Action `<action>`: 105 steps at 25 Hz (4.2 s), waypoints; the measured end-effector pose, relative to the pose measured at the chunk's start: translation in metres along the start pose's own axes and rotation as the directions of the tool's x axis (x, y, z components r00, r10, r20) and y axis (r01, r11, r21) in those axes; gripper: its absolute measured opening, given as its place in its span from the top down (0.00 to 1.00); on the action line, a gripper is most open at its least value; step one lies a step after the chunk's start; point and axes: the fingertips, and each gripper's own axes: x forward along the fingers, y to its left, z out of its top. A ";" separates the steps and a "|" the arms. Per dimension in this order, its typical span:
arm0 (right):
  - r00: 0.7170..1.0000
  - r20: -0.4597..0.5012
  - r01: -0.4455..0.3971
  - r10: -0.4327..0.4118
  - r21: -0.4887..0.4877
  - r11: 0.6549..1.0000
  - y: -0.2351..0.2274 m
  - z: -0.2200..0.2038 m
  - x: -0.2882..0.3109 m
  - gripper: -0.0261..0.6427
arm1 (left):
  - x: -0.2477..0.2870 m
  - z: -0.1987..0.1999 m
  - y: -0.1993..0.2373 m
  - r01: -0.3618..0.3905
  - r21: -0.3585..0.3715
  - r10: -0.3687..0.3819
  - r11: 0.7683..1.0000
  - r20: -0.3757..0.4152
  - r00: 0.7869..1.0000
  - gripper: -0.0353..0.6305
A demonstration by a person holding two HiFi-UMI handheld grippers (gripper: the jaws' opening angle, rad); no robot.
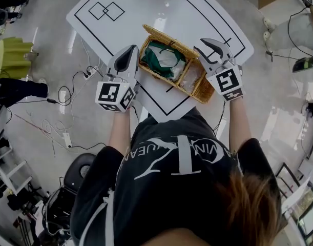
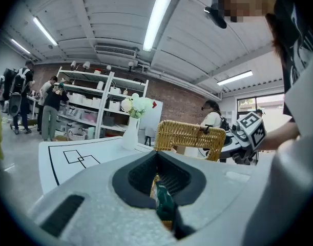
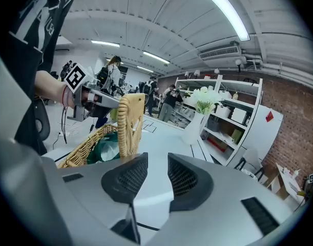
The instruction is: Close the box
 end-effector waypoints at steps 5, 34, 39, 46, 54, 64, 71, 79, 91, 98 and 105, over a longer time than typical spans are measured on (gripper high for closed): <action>1.000 0.006 -0.029 0.028 0.018 0.999 0.014 0.001 -0.007 0.76 | 0.001 0.003 -0.013 0.038 0.004 -0.038 0.999 -0.001 0.999 0.93; 0.912 0.197 -0.385 0.361 0.102 0.917 0.114 0.056 -0.034 0.68 | -0.020 -0.032 -0.001 0.026 -0.036 -0.029 0.999 -0.087 0.996 0.93; 0.929 0.106 -0.359 0.354 0.025 0.933 0.129 0.043 -0.026 0.68 | -0.026 -0.037 -0.003 0.032 -0.040 -0.036 0.999 -0.098 0.995 0.93; 0.941 0.067 -0.333 0.332 -0.003 0.943 0.136 0.033 -0.018 0.68 | -0.035 -0.040 0.009 0.011 -0.054 -0.016 0.998 -0.100 0.995 0.93; 0.953 0.009 -0.302 0.303 -0.025 0.953 0.145 0.022 -0.012 0.67 | -0.049 -0.039 0.015 0.007 -0.058 -0.012 0.998 -0.093 0.996 0.93; 0.970 -0.036 -0.239 0.239 0.000 0.971 0.150 0.014 -0.005 0.67 | -0.070 -0.038 0.030 -0.002 -0.045 -0.002 0.999 -0.086 0.996 0.93; 0.982 -0.054 -0.177 0.179 0.040 0.983 0.150 0.011 -0.006 0.68 | -0.082 -0.035 0.031 0.007 -0.034 -0.010 0.999 -0.078 0.997 0.93; 0.991 -0.024 -0.126 0.128 0.091 0.988 0.153 0.019 -0.006 0.70 | -0.094 -0.031 0.039 0.015 -0.023 -0.017 1.000 -0.064 0.998 0.93; 0.998 0.058 0.012 -0.023 0.179 0.984 0.136 0.033 -0.031 0.81 | -0.103 -0.020 0.035 0.040 0.010 -0.040 0.999 -0.029 0.999 0.93; 0.985 0.106 0.111 -0.134 0.204 0.973 0.128 0.045 -0.049 0.93 | -0.106 -0.006 0.028 0.058 0.042 -0.058 0.997 0.008 0.998 0.93; 0.960 0.145 0.191 -0.239 0.284 0.940 0.119 0.049 -0.067 0.96 | -0.110 0.004 0.027 0.058 0.077 -0.061 0.995 0.044 0.997 0.93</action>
